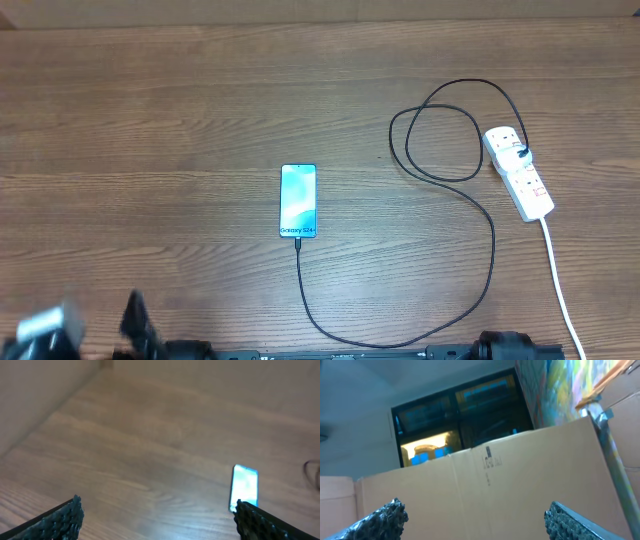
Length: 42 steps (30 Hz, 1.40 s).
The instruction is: Plug charger to phone and switch on socket
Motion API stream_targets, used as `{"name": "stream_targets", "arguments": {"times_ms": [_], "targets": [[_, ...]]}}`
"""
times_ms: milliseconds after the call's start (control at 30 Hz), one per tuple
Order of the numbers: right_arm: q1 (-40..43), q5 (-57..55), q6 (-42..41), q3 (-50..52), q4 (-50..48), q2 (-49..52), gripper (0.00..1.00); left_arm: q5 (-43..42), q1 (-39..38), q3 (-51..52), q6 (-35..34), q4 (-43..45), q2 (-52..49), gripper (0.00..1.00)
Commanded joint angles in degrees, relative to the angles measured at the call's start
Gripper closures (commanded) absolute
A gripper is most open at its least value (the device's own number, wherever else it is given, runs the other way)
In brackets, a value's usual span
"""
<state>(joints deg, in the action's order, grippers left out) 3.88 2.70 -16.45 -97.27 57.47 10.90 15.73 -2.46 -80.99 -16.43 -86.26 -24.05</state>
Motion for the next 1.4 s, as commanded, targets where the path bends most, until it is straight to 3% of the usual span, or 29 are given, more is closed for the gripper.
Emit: {"name": "stream_targets", "arguments": {"times_ms": [0, 500, 1100, 1233, 1367], "targets": [[-0.5, -4.6, 0.5, 0.1, -0.4, -1.9, 0.1, 0.8, 0.6, -0.1, -0.7, -0.3, 5.9, 0.0], [-0.3, -7.1, 0.5, 0.1, -1.2, -7.3, 0.07, 0.8, 0.7, -0.1, -0.7, -6.6, 23.5, 0.0], [-0.1, -7.1, 0.2, -2.7, -1.7, -10.6, 0.0, 0.8, 1.4, -1.0, -0.7, -8.0, 23.8, 0.0], [-0.7, -0.7, -2.6, 0.8, -13.8, -10.6, 0.0, 0.8, 1.4, -1.0, -0.7, -8.5, 23.8, 0.0], [-1.0, -4.0, -2.6, 5.0, -23.7, -10.6, 0.0, 0.8, 1.4, -1.0, -0.7, -9.1, 23.8, 0.0]]}}
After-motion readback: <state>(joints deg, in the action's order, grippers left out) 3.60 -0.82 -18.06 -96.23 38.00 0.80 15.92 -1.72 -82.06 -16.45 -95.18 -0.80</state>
